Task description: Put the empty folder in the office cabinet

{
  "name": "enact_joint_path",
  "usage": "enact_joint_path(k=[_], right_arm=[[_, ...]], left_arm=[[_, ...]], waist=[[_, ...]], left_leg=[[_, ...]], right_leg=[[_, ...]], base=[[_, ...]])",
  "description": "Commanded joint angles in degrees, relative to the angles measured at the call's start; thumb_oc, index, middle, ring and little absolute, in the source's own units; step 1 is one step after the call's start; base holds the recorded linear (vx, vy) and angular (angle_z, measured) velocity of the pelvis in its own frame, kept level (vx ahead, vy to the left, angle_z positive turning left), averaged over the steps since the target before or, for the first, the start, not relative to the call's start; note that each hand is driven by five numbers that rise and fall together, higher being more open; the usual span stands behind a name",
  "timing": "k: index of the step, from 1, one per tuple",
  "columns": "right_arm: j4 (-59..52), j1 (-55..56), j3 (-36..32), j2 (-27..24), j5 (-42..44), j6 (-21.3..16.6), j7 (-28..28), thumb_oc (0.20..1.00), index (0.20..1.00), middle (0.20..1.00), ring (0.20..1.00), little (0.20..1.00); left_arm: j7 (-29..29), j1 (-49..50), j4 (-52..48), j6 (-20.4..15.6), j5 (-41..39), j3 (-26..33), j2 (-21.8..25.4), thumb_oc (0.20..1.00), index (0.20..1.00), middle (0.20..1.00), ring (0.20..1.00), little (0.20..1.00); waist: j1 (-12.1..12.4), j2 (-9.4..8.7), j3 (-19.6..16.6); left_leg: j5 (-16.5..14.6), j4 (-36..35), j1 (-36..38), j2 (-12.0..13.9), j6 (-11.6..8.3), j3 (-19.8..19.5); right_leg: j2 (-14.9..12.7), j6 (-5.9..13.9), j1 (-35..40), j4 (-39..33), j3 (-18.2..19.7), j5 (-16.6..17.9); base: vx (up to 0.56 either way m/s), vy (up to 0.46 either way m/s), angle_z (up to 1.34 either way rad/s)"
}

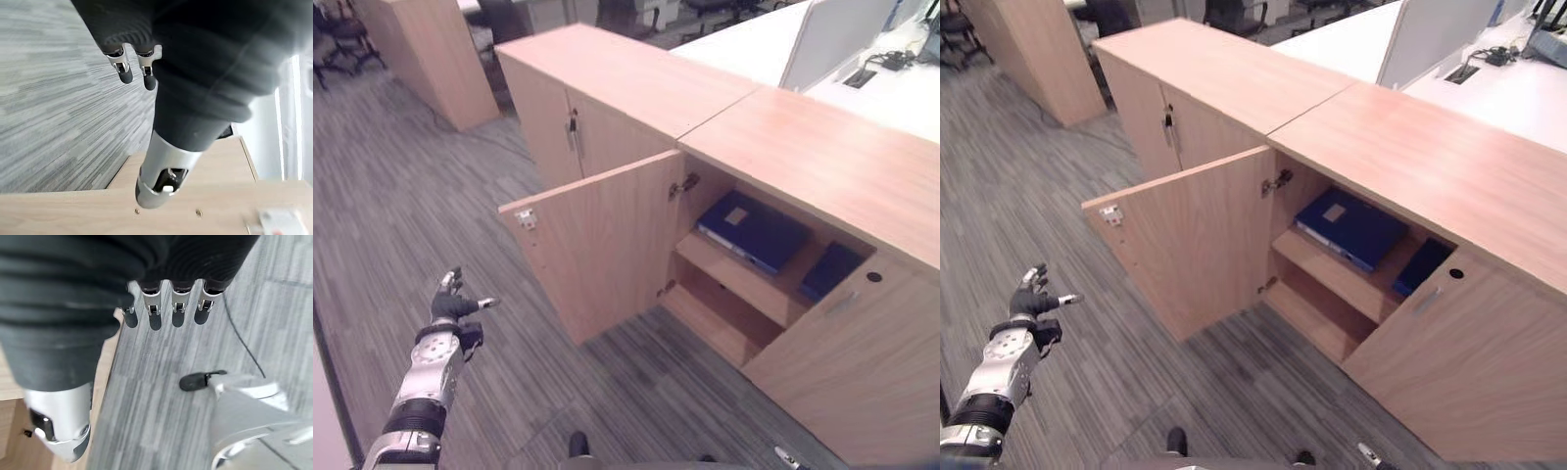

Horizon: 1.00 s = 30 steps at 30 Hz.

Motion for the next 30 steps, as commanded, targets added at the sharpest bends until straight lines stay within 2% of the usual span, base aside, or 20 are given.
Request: enact_joint_path(k=[1, 2, 3, 4, 5, 7, 10, 11, 13, 17, 22, 29, 30], right_arm=[[0.3, -2.7, -2.5, -2.9, -1.0, -0.1, 0.2, 1.000, 1.000, 1.000, 1.000, 1.000], [-0.4, -2.9, -2.8, -2.8, -1.2, 0.2, 0.7, 1.000, 1.000, 1.000, 1.000, 1.000], [-0.6, -2.9, -2.9, -2.7, -1.4, 0.3, 0.7, 1.000, 1.000, 1.000, 1.000, 1.000], [-0.7, -2.9, -2.9, -2.6, -1.4, 0.3, 0.7, 1.000, 1.000, 1.000, 1.000, 1.000], [-0.9, -3.2, -3.1, -2.7, -1.8, 0.8, 0.9, 1.000, 1.000, 1.000, 1.000, 1.000], [-1.0, -3.4, -3.4, -2.5, -1.9, 1.0, 1.2, 1.000, 1.000, 1.000, 1.000, 1.000], [-1.0, -2.9, -3.8, -2.0, -1.8, 1.4, 1.7, 1.000, 1.000, 1.000, 1.000, 1.000], [-1.0, -2.9, -3.8, -2.0, -1.8, 1.4, 1.7, 1.000, 1.000, 1.000, 1.000, 1.000], [-0.7, -2.5, -3.9, -1.9, -2.2, 1.4, 1.7, 1.000, 1.000, 1.000, 1.000, 1.000], [-0.3, -2.3, -3.7, -2.0, -2.5, 1.7, 2.0, 1.000, 1.000, 1.000, 1.000, 1.000], [0.1, -2.6, -2.9, -2.7, -2.8, 1.6, 2.0, 1.000, 1.000, 1.000, 1.000, 1.000], [-0.3, -3.5, -2.2, -3.1, -2.0, 1.3, 1.8, 1.000, 1.000, 1.000, 1.000, 1.000], [-0.4, -3.8, -1.8, -3.4, -1.5, 1.3, 1.9, 1.000, 1.000, 1.000, 1.000, 1.000]], left_arm=[[0.8, -5.9, 3.0, -3.9, -2.8, 1.0, 1.3, 1.000, 1.000, 1.000, 1.000, 1.000], [1.0, -6.2, 3.8, -4.1, -3.7, 1.5, 1.6, 1.000, 1.000, 1.000, 1.000, 1.000], [1.2, -6.3, 4.2, -4.2, -4.0, 1.8, 2.0, 1.000, 1.000, 1.000, 1.000, 1.000], [1.2, -6.4, 4.3, -4.2, -4.0, 1.7, 2.0, 1.000, 1.000, 1.000, 1.000, 1.000], [1.3, -6.7, 5.3, -3.9, -4.3, 2.3, 2.9, 1.000, 1.000, 1.000, 1.000, 1.000], [1.2, -6.7, 6.2, -3.6, -3.9, 2.8, 3.9, 1.000, 1.000, 1.000, 1.000, 1.000], [0.9, -7.3, 7.7, -3.2, -2.7, 2.8, 5.3, 1.000, 1.000, 1.000, 1.000, 1.000], [0.9, -7.3, 7.8, -3.2, -2.7, 2.7, 5.3, 1.000, 1.000, 1.000, 1.000, 1.000], [0.4, -8.9, 8.5, -3.2, -2.3, 1.6, 6.2, 1.000, 1.000, 1.000, 1.000, 1.000], [-0.2, -11.3, 9.1, -3.0, -2.3, -0.4, 6.7, 1.000, 1.000, 1.000, 1.000, 1.000], [-1.8, -19.4, 11.9, -2.7, -3.0, -6.9, 7.1, 1.000, 1.000, 1.000, 1.000, 1.000], [-2.5, -26.7, 15.7, -2.5, -4.3, -11.4, 6.2, 1.000, 1.000, 1.000, 1.000, 1.000], [-2.9, -30.4, 19.0, -2.2, -4.3, -13.5, 6.2, 1.000, 1.000, 1.000, 1.000, 1.000]], waist=[[0.1, 4.69, -2.0], [0.2, 4.55, -2.3], [0.4, 4.43, -2.4], [0.5, 4.24, -2.4], [0.6, 4.22, -2.4], [1.0, 3.99, -2.7], [1.1, 3.79, -3.2], [1.1, 3.77, -3.3], [0.7, 3.81, -3.4], [0.4, 3.61, -3.7], [-0.7, 3.34, -4.2], [-1.4, 3.30, -4.6], [-2.0, 3.43, -4.9]], left_leg=[[-1.6, 0.6, -2.0, 2.8, -1.18, -0.6], [-3.3, 0.9, -0.8, 0.1, 0.08, 0.6], [-4.3, 1.0, -0.4, -1.2, 0.85, 1.3], [-4.4, 1.0, -0.3, -1.5, 0.99, 1.5], [-6.0, 1.3, 0.1, -3.8, 2.33, 2.2], [-7.2, 1.4, 0.5, -6.4, 3.71, 3.0], [-8.2, 1.2, 0.7, -8.9, 4.80, 3.3], [-8.2, 1.2, 0.7, -8.9, 4.80, 3.3], [-9.0, 1.0, 1.2, -10.3, 5.35, 3.5], [-9.4, 0.9, 1.4, -10.9, 5.74, 3.5], [-9.9, 0.8, 1.7, -11.8, 6.20, 3.8], [-10.4, 0.7, 2.0, -12.1, 6.39, 4.3], [-10.6, 0.7, 2.2, -12.2, 6.43, 4.6]], right_leg=[[-1.9, 3.22, 2.3, 0.1, -1.6, -5.2], [-5.1, 4.47, 2.5, 0.1, -1.3, -3.4], [-6.7, 5.19, 2.4, 0.1, -1.2, -2.4], [-7.0, 5.34, 2.4, 0.1, -1.1, -2.4], [-9.5, 6.42, 1.7, 0.3, -1.2, -0.4], [-12.1, 7.54, 1.1, 0.5, -1.4, 2.0], [-14.3, 7.77, 0.5, 0.8, -2.4, 5.7], [-14.3, 7.77, 0.5, 0.7, -2.4, 5.7], [-15.6, 7.77, 0.3, 1.1, -3.4, 8.6], [-16.2, 7.77, 0.4, 1.1, -4.8, 11.0], [-17.1, 7.77, 0.3, 1.3, -6.1, 15.1], [-17.5, 7.77, 0.2, 1.2, -7.1, 17.7], [-17.6, 7.77, 0.1, 1.2, -7.3, 19.0]], base=[[0.17, 0.483, -0.06], [0.16, 0.500, -0.10], [0.12, 0.371, -0.18], [0.08, 0.355, -0.22], [0.05, 0.339, -0.19], [0.06, 0.353, -0.17], [0.03, 0.195, -0.02], [0.04, 0.171, 0.01], [0.03, 0.183, 0.00], [0.01, 0.077, -0.01], [0.01, 0.055, -0.04], [0.01, 0.024, -0.11], [0.00, 0.018, -0.09]])
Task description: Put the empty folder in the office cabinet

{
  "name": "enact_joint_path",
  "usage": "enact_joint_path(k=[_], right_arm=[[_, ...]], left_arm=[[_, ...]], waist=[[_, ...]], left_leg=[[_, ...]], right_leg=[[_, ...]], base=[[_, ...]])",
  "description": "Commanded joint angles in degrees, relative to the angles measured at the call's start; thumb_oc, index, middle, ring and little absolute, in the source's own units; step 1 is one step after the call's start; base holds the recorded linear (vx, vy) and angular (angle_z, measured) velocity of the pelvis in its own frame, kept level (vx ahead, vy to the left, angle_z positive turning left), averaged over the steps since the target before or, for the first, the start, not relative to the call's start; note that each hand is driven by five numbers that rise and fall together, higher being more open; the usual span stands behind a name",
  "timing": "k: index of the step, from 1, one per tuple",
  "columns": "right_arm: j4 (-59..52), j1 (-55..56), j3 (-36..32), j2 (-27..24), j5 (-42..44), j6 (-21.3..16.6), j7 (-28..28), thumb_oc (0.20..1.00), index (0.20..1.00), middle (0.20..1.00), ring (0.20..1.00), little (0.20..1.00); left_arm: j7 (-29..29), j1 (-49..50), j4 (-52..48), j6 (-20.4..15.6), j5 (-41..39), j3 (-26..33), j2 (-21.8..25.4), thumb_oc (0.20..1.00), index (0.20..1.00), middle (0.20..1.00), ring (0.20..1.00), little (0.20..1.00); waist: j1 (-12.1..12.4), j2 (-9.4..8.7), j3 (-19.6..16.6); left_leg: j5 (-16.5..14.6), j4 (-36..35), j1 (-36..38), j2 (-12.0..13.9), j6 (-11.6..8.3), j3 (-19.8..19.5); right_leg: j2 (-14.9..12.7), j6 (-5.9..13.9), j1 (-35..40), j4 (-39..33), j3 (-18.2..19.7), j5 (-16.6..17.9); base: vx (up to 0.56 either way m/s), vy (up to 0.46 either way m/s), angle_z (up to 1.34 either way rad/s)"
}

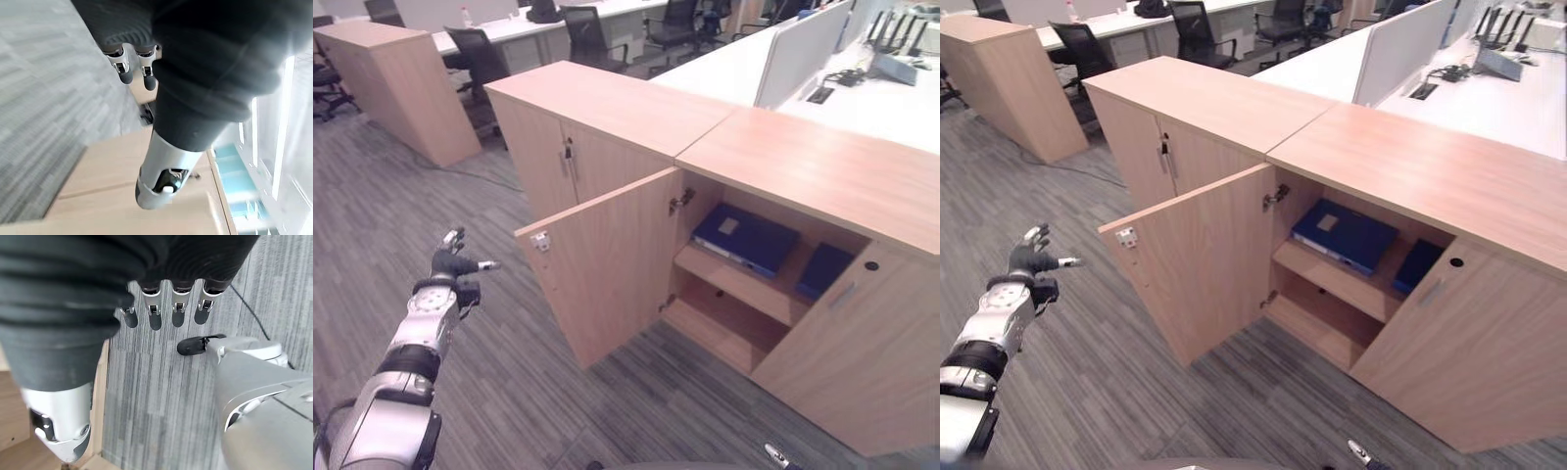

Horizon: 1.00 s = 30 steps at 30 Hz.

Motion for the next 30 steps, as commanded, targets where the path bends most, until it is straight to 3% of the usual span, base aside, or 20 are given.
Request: enact_joint_path(k=[1, 2, 12, 20, 30], right_arm=[[2.8, -4.1, 0.2, -4.0, 0.5, -0.1, 0.0, 1.000, 1.000, 1.000, 1.000, 1.000], [2.9, -4.2, 0.4, -4.1, 0.6, -0.2, 0.0, 1.000, 1.000, 1.000, 1.000, 1.000], [3.4, -4.0, 0.5, -5.0, 1.6, -0.1, 0.2, 1.000, 1.000, 1.000, 1.000, 1.000], [2.8, -3.5, 1.0, -4.4, 1.4, -0.3, 0.1, 1.000, 1.000, 1.000, 1.000, 1.000], [3.0, -3.9, 1.4, -2.8, 0.3, 0.2, 0.8, 1.000, 1.000, 1.000, 1.000, 1.000]], left_arm=[[-0.4, -11.8, 8.1, -2.3, -0.8, 0.6, -0.6, 1.000, 1.000, 1.000, 1.000, 1.000], [-0.5, -13.2, 9.1, -2.1, -1.0, 0.0, -0.7, 1.000, 1.000, 1.000, 1.000, 1.000], [-1.3, -22.9, 16.2, -1.8, -3.4, -3.0, -2.1, 1.000, 1.000, 1.000, 1.000, 1.000], [-1.8, -22.3, 15.5, -1.8, -4.0, -3.1, -5.1, 1.000, 1.000, 1.000, 1.000, 1.000], [-6.0, -12.1, 10.7, -0.7, -2.6, -5.3, -17.2, 1.000, 1.000, 1.000, 1.000, 1.000]], waist=[[0.9, 6.81, -0.2], [0.7, 7.02, -0.5], [-1.6, 6.80, -0.2], [-2.5, 6.36, 0.3], [-2.7, 5.29, 0.6]], left_leg=[[-6.7, 1.3, 0.6, -0.6, 1.81, -2.5], [-7.9, 1.1, 1.2, -0.2, 1.56, -3.1], [-8.4, 1.1, 1.6, 0.2, 1.70, -1.8], [-8.7, 1.1, 2.2, 0.6, 1.96, -0.3], [-9.5, 1.1, 2.9, 0.2, 2.77, 0.7]], right_leg=[[-4.8, 3.88, 2.0, 1.0, -3.0, 13.5], [-4.4, 3.88, 2.5, 0.8, -2.7, 13.1], [-4.0, 3.88, 1.4, 0.9, -3.0, 16.5], [-3.9, 3.88, 0.5, 1.3, -3.7, 18.0], [-5.2, 3.88, 0.4, 2.4, -7.3, 18.5]], base=[[0.07, 0.012, -0.05], [0.07, 0.009, -0.02], [0.00, 0.011, -0.05], [-0.02, 0.019, -0.19], [-0.02, 0.016, -0.06]])
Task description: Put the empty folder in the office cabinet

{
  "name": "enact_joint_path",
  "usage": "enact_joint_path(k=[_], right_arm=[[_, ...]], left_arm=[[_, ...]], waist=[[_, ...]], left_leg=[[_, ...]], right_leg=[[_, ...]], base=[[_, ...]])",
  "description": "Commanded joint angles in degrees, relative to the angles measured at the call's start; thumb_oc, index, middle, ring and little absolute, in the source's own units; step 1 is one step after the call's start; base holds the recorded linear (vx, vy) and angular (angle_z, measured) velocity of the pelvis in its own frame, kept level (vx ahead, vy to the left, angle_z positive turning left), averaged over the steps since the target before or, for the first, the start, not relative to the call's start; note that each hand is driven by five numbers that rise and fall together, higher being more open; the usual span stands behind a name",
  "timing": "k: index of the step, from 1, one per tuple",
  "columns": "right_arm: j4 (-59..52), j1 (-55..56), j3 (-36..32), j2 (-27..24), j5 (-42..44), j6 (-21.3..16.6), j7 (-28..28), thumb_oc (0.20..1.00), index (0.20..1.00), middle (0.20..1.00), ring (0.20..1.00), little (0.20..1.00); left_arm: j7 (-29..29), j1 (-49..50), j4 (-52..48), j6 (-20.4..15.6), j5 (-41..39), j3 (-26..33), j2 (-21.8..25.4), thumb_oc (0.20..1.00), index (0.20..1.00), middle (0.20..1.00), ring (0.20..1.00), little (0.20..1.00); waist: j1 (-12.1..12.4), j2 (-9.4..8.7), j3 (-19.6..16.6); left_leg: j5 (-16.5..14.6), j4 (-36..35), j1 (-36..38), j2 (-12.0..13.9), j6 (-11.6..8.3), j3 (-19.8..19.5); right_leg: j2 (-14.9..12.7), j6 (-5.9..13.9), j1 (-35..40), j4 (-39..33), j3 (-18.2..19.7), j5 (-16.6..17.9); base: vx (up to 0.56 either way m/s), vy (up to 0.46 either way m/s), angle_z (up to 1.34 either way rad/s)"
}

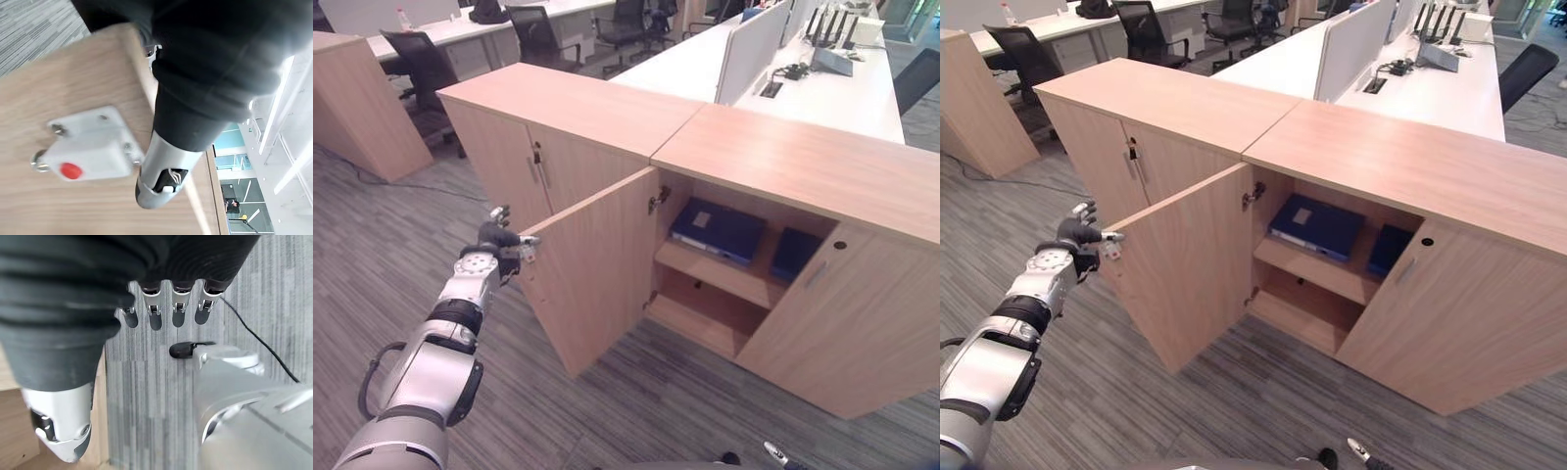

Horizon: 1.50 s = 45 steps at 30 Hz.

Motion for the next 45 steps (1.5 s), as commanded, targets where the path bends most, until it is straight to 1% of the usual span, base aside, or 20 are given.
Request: enact_joint_path(k=[1, 6, 10, 12, 14, 16, 17, 21, 23, 27, 28, 30, 31, 32, 34, 35, 39, 40, 42, 45], right_arm=[[3.5, -3.5, 0.4, -2.2, 0.0, 0.3, 0.2, 1.000, 1.000, 1.000, 1.000, 1.000], [4.1, -3.4, -0.2, -1.5, -0.7, 0.7, 0.4, 1.000, 1.000, 1.000, 1.000, 1.000], [4.8, -3.3, -1.2, -1.4, -1.8, 1.0, 0.5, 1.000, 1.000, 1.000, 1.000, 1.000], [5.3, -3.2, -1.6, -1.5, -2.5, 1.4, 0.6, 1.000, 1.000, 1.000, 1.000, 1.000], [6.1, -3.3, -2.3, -1.1, -3.5, 1.6, 1.0, 1.000, 1.000, 1.000, 1.000, 1.000], [6.2, -3.2, -2.3, -1.1, -3.5, 1.5, 1.0, 1.000, 1.000, 1.000, 1.000, 1.000], [6.4, -3.5, -2.8, -1.0, -4.1, 1.5, 1.2, 1.000, 1.000, 1.000, 1.000, 1.000], [7.5, -3.5, -2.8, 0.0, -5.2, 1.3, 1.4, 1.000, 1.000, 1.000, 1.000, 1.000], [7.5, -3.6, -2.2, 0.5, -5.5, 1.0, 1.5, 1.000, 1.000, 1.000, 1.000, 1.000], [10.2, -4.9, 10.9, 0.1, -32.0, 0.6, 1.3, 1.000, 1.000, 1.000, 1.000, 1.000], [10.3, -4.9, 10.8, 0.1, -32.2, 0.6, 1.4, 1.000, 1.000, 1.000, 1.000, 1.000], [10.1, -5.8, 17.9, 0.4, -43.8, 0.7, 0.5, 1.000, 1.000, 1.000, 1.000, 1.000], [10.1, -5.9, 17.9, 0.5, -43.9, 0.7, 0.4, 1.000, 1.000, 1.000, 1.000, 1.000], [9.1, -5.4, 20.7, 1.1, -46.3, 0.9, 0.3, 1.000, 1.000, 1.000, 1.000, 1.000], [9.0, -5.4, 20.7, 1.1, -46.2, 0.9, 0.3, 1.000, 1.000, 1.000, 1.000, 1.000], [8.7, -5.0, 20.8, 1.6, -44.9, 1.0, 0.4, 1.000, 1.000, 1.000, 1.000, 1.000], [8.8, -5.1, 21.0, 2.1, -44.2, 1.2, 0.5, 1.000, 1.000, 1.000, 1.000, 1.000], [8.0, -5.7, 21.1, 2.8, -42.6, 1.1, 0.3, 1.000, 1.000, 1.000, 1.000, 1.000], [7.8, -6.3, 21.4, 3.1, -42.1, 1.1, 0.1, 1.000, 1.000, 1.000, 1.000, 1.000], [6.9, -7.8, 22.2, 3.9, -39.4, 0.7, -0.5, 1.000, 1.000, 1.000, 1.000, 1.000]], left_arm=[[-3.7, 2.8, -3.3, -1.5, 0.0, -0.2, -9.4, 1.000, 1.000, 1.000, 1.000, 1.000], [-5.4, 9.9, -7.2, -0.7, 1.2, -1.7, -13.6, 1.000, 1.000, 1.000, 1.000, 1.000], [-8.1, 18.1, -16.0, 0.1, 2.5, -4.5, -14.7, 1.000, 1.000, 1.000, 1.000, 1.000], [-9.6, 22.2, -21.5, 0.5, 0.1, -5.2, -14.5, 1.000, 1.000, 1.000, 1.000, 1.000], [-12.6, 28.5, -30.8, 1.0, -9.2, -5.2, -15.2, 1.000, 1.000, 1.000, 1.000, 1.000], [-12.5, 29.0, -31.4, 1.3, -9.4, -5.2, -14.9, 1.000, 1.000, 1.000, 1.000, 1.000], [-15.2, 32.5, -39.5, 2.3, -13.4, -6.9, -13.8, 1.000, 1.000, 1.000, 1.000, 1.000], [-19.1, 36.0, -54.4, 5.4, -21.2, -11.9, -9.9, 1.000, 1.000, 1.000, 1.000, 1.000], [-19.6, 35.2, -57.5, 6.6, -23.1, -14.5, -9.7, 1.000, 1.000, 1.000, 1.000, 1.000], [-22.2, 32.9, -64.1, 8.2, -20.3, -21.2, -8.2, 1.000, 1.000, 1.000, 1.000, 1.000], [-22.2, 33.0, -64.1, 8.2, -20.2, -21.2, -8.2, 1.000, 1.000, 1.000, 1.000, 1.000], [-23.2, 29.9, -65.1, 8.0, -18.0, -23.8, -8.2, 1.000, 1.000, 1.000, 1.000, 1.000], [-23.2, 29.9, -65.1, 8.0, -18.0, -23.8, -8.2, 1.000, 1.000, 1.000, 1.000, 1.000], [-22.8, 27.6, -66.1, 6.6, -16.2, -24.3, -7.8, 1.000, 1.000, 1.000, 1.000, 1.000], [-22.8, 27.6, -66.0, 6.6, -16.2, -24.3, -7.8, 1.000, 1.000, 1.000, 1.000, 1.000], [-22.6, 26.5, -65.6, 6.3, -15.1, -24.1, -8.0, 1.000, 1.000, 1.000, 1.000, 1.000], [-22.2, 26.5, -64.4, 6.1, -14.6, -23.6, -8.3, 1.000, 1.000, 1.000, 1.000, 1.000], [-21.4, 27.5, -63.4, 5.6, -14.1, -21.7, -8.1, 1.000, 1.000, 1.000, 1.000, 1.000], [-21.0, 28.2, -62.9, 5.4, -14.2, -20.6, -8.1, 1.000, 1.000, 1.000, 1.000, 1.000], [-20.5, 32.2, -60.8, 5.1, -13.9, -16.5, -8.3, 1.000, 1.000, 1.000, 1.000, 1.000]], waist=[[-0.2, 3.56, -0.1], [0.6, 3.17, 0.0], [1.4, 3.05, 0.3], [1.8, 2.98, 0.3], [2.7, 2.84, 0.7], [2.7, 2.79, 0.6], [3.2, 2.79, 1.0], [3.5, 2.34, 1.3], [3.4, 2.07, 1.5], [4.4, 0.86, 1.7], [4.3, 0.85, 1.7], [4.7, 0.25, 2.0], [4.6, 0.23, 2.0], [4.3, -0.14, 2.4], [4.4, -0.14, 2.4], [4.0, -0.49, 2.6], [4.0, -0.75, 2.7], [3.9, -1.13, 2.8], [4.1, -1.24, 2.8], [3.6, -1.03, 2.4]], left_leg=[[-7.4, 1.1, 0.3, 0.0, -1.06, -4.3], [-7.6, 1.1, 0.2, -0.5, -0.78, -4.8], [-7.6, 1.1, 0.0, -0.6, -0.59, -5.4], [-7.7, 1.2, 0.0, -0.8, -0.48, -5.7], [-7.7, 1.2, -0.2, -0.9, -0.36, -6.1], [-7.7, 1.2, -0.2, -0.9, -0.36, -6.1], [-7.7, 1.2, -0.4, -0.9, -0.28, -6.5], [-7.8, 1.2, -0.5, -0.7, -0.31, -7.0], [-7.7, 1.2, -0.5, -0.5, -0.47, -7.1], [-7.1, 1.0, -1.0, 0.0, -0.90, -7.3], [-7.1, 1.0, -1.0, 0.0, -0.92, -7.3], [-6.7, 1.1, -1.2, 0.3, -1.23, -7.5], [-6.7, 1.1, -1.2, 0.3, -1.24, -7.5], [-6.5, 1.1, -1.1, 0.9, -1.60, -7.2], [-6.5, 1.1, -1.1, 0.9, -1.62, -7.2], [-6.3, 1.1, -0.9, 2.0, -2.00, -6.1], [-6.1, 1.1, -0.5, 3.1, -2.52, -5.1], [-5.6, 1.2, 0.3, 5.1, -3.37, -3.3], [-5.4, 1.3, 0.7, 6.1, -3.81, -2.3], [-4.0, 1.5, 3.0, 11.0, -6.28, 0.9]], right_leg=[[-5.2, 4.86, 4.6, -1.5, -3.5, 6.5], [-5.5, 4.86, 4.8, -1.4, -4.7, 5.9], [-5.6, 4.86, 5.2, -1.4, -5.4, 5.7], [-5.6, 4.86, 5.3, -1.4, -5.7, 5.7], [-5.7, 4.86, 5.6, -1.5, -6.1, 5.5], [-5.6, 4.86, 5.7, -1.5, -6.2, 5.5], [-5.6, 4.86, 5.8, -1.3, -6.3, 5.4], [-5.3, 4.86, 6.0, -1.3, -6.0, 5.5], [-5.1, 4.86, 6.0, -1.2, -5.8, 5.2], [-4.5, 4.86, 6.3, -1.3, -6.1, 3.2], [-4.5, 4.86, 6.4, -1.3, -6.1, 3.2], [-4.2, 4.86, 6.4, -1.2, -6.3, 2.2], [-4.2, 4.86, 6.4, -1.2, -6.3, 2.2], [-3.6, 4.86, 6.2, -1.2, -6.0, 0.3], [-3.6, 4.86, 6.2, -1.2, -5.9, 0.3], [-2.6, 4.86, 5.8, -1.6, -6.0, -2.7], [-1.7, 4.86, 5.8, -2.2, -5.9, -4.7], [0.0, 4.86, 5.7, -3.2, -5.3, -8.4], [0.8, 4.86, 5.5, -3.5, -4.8, -10.4], [5.4, 3.33, 5.1, -3.9, -2.1, -15.4]], base=[[-0.01, 0.010, 0.05], [-0.01, -0.001, 0.04], [0.00, -0.004, 0.02], [0.00, -0.007, 0.04], [-0.01, -0.007, 0.02], [0.00, 0.000, 0.00], [-0.01, -0.007, 0.04], [-0.01, -0.028, 0.09], [-0.01, -0.057, -0.03], [0.00, -0.061, -0.02], [0.01, -0.046, 0.05], [0.00, -0.076, -0.01], [0.00, -0.131, -0.03], [0.00, -0.083, -0.02], [0.00, -0.091, -0.05], [0.00, -0.100, -0.07], [0.02, -0.136, -0.24], [0.03, -0.167, -0.57], [0.04, -0.214, -0.76], [0.06, -0.307, -0.40]])
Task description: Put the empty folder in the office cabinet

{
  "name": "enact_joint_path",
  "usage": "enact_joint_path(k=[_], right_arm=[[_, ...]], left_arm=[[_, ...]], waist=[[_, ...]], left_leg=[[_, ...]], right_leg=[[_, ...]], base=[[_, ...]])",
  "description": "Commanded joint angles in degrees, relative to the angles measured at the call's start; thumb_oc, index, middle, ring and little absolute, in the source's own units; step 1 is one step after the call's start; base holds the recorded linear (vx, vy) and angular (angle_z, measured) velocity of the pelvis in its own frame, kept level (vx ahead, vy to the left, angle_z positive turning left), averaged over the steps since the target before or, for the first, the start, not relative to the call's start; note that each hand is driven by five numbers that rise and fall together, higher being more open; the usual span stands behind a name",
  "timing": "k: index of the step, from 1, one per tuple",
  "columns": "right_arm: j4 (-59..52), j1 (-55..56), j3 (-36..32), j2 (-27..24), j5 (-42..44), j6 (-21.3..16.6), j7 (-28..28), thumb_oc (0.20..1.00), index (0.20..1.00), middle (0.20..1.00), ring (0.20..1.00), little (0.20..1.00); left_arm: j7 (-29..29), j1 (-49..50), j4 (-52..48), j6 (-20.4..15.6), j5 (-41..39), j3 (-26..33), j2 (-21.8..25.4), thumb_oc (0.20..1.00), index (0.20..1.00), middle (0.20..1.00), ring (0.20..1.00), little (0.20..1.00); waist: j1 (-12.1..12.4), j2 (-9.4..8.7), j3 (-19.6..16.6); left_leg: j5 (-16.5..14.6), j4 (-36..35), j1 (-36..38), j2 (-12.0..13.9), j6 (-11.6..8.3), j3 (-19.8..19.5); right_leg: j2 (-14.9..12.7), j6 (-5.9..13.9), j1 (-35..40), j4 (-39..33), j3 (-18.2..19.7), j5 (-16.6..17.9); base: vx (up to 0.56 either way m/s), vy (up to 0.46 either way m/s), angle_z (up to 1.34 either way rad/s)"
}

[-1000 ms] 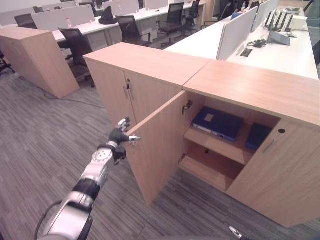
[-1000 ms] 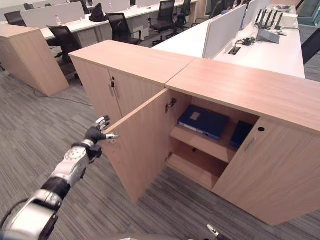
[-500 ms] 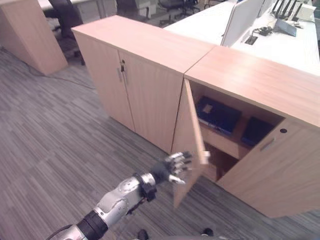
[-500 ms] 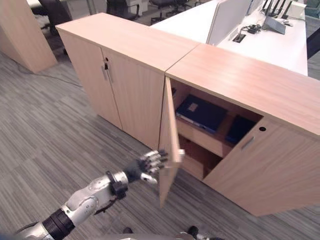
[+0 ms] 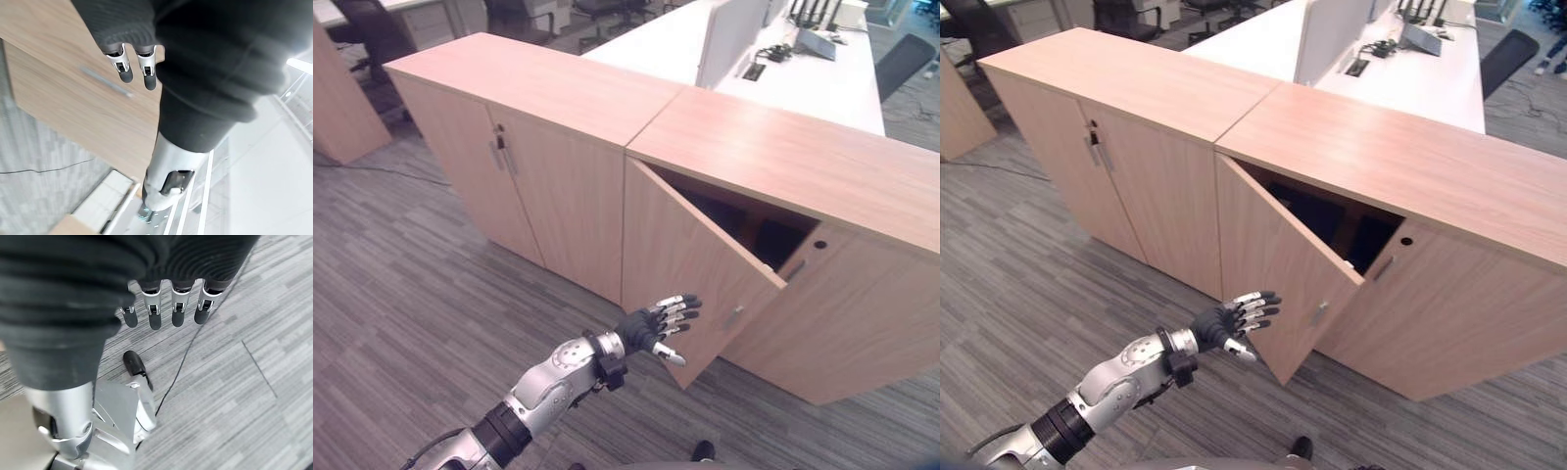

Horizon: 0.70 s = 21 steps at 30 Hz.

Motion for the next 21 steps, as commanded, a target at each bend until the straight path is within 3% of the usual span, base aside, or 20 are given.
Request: enact_joint_path(k=[1, 2, 4, 5, 6, 11, 16, 17, 19, 20, 21], right_arm=[[2.5, -2.6, 2.0, 1.8, 3.8, -0.4, -0.3, 1.000, 1.000, 1.000, 1.000, 1.000], [3.2, -3.0, 2.1, 1.7, 4.2, -0.4, -0.6, 1.000, 1.000, 1.000, 1.000, 1.000], [3.4, -3.1, 2.4, 1.7, 4.3, -0.3, -0.6, 1.000, 1.000, 1.000, 1.000, 1.000], [3.7, -3.2, 2.6, 1.6, 4.7, -0.3, -1.1, 1.000, 1.000, 1.000, 1.000, 1.000], [3.7, -3.2, 2.6, 1.6, 4.7, -0.3, -1.1, 1.000, 1.000, 1.000, 1.000, 1.000], [4.5, -2.9, 3.3, 1.4, 5.9, -0.5, -2.0, 1.000, 1.000, 1.000, 1.000, 1.000], [4.8, -3.1, 3.7, 1.1, 6.1, -0.6, -2.2, 1.000, 1.000, 1.000, 1.000, 1.000], [4.8, -3.5, 3.9, 0.6, 6.1, -0.4, -2.3, 1.000, 1.000, 1.000, 1.000, 1.000], [4.8, -3.8, 4.1, 0.4, 6.0, -0.2, -2.4, 1.000, 1.000, 1.000, 1.000, 1.000], [4.7, -4.1, 4.1, 0.3, 5.9, -0.1, -2.5, 1.000, 1.000, 1.000, 1.000, 1.000], [4.5, -4.8, 4.1, 0.4, 6.1, 0.1, -2.9, 1.000, 1.000, 1.000, 1.000, 1.000]], left_arm=[[0.3, 0.3, -2.0, -3.5, 1.0, 1.9, -1.9, 1.000, 1.000, 1.000, 1.000, 1.000], [0.3, 1.7, -1.6, -3.2, 1.4, 2.6, -2.2, 1.000, 1.000, 1.000, 1.000, 1.000], [0.3, 2.3, -1.5, -3.2, 1.3, 2.9, -2.5, 1.000, 1.000, 1.000, 1.000, 1.000], [0.6, 3.0, -0.8, -3.1, 1.1, 3.1, -3.0, 1.000, 1.000, 1.000, 1.000, 1.000], [0.6, 3.0, -0.8, -3.1, 1.1, 3.1, -3.1, 1.000, 1.000, 1.000, 1.000, 1.000], [1.5, 6.2, 1.0, -3.0, 1.8, 4.8, -3.9, 1.000, 1.000, 1.000, 1.000, 1.000], [2.0, 8.3, 1.1, -3.2, 1.6, 6.4, -3.7, 1.000, 1.000, 1.000, 1.000, 1.000], [2.6, 9.3, 1.1, -3.5, 1.5, 7.4, -3.4, 1.000, 1.000, 1.000, 1.000, 1.000], [3.1, 10.1, 0.9, -3.8, 1.8, 8.0, -3.1, 1.000, 1.000, 1.000, 1.000, 1.000], [3.4, 10.5, 0.6, -4.0, 2.2, 8.5, -2.7, 1.000, 1.000, 1.000, 1.000, 1.000], [3.8, 10.8, 0.4, -4.2, 3.0, 9.3, -2.3, 1.000, 1.000, 1.000, 1.000, 1.000]], waist=[[1.6, 2.02, -1.0], [1.1, 2.89, -1.1], [0.9, 3.39, -1.1], [0.4, 4.06, -1.2], [0.4, 4.17, -1.2], [-0.3, 5.46, -1.6], [0.2, 5.76, -1.1], [1.4, 5.59, -0.2], [2.4, 5.03, 0.3], [2.9, 4.30, 0.7], [4.0, 3.94, 1.4]], left_leg=[[-3.3, 0.9, -0.2, 5.9, -1.57, -3.4], [-2.2, 1.0, 0.5, 7.9, -2.69, -2.6], [-1.7, 1.1, 0.8, 9.0, -3.25, -2.2], [-0.4, 1.5, 1.1, 11.1, -4.25, -1.6], [-0.3, 1.6, 1.2, 11.3, -4.38, -1.6], [4.1, 3.4, 2.4, 17.4, -6.73, -1.1], [5.7, 6.6, 2.5, 19.4, -6.93, -2.9], [5.8, 11.1, 0.4, 18.7, -5.81, -8.0], [3.4, 15.4, -3.2, 15.8, -3.59, -13.9], [2.1, 16.8, -5.7, 13.1, -1.62, -15.5], [-2.9, 18.3, -8.7, 7.6, 0.10, -18.8]], right_leg=[[-1.2, 5.13, 3.8, 0.3, 1.9, -5.0], [1.1, 4.14, 3.7, 0.3, 2.8, -6.6], [2.2, 3.39, 3.7, 0.3, 3.1, -7.3], [4.5, 2.12, 3.9, 0.3, 3.9, -8.9], [4.7, 2.00, 3.9, 0.3, 3.9, -9.0], [11.7, -1.93, 4.7, 0.3, 6.2, -13.4], [14.6, -3.65, 5.2, 0.3, 8.1, -15.0], [15.5, -4.58, 5.5, 0.3, 9.3, -15.3], [15.5, -4.89, 5.9, 0.3, 9.9, -15.8], [14.8, -5.21, 5.5, 0.3, 9.9, -14.8], [14.3, -5.22, 5.9, 0.3, 11.5, -14.7]], base=[[0.06, -0.363, -0.47], [0.05, -0.272, -0.51], [0.04, -0.228, -0.42], [0.03, -0.171, -0.28], [0.04, -0.286, -0.28], [0.05, -0.269, -0.24], [0.03, -0.206, -0.28], [-0.02, -0.186, -0.47], [-0.07, -0.190, -0.59], [-0.09, -0.129, -0.43], [-0.08, -0.069, -0.28]])
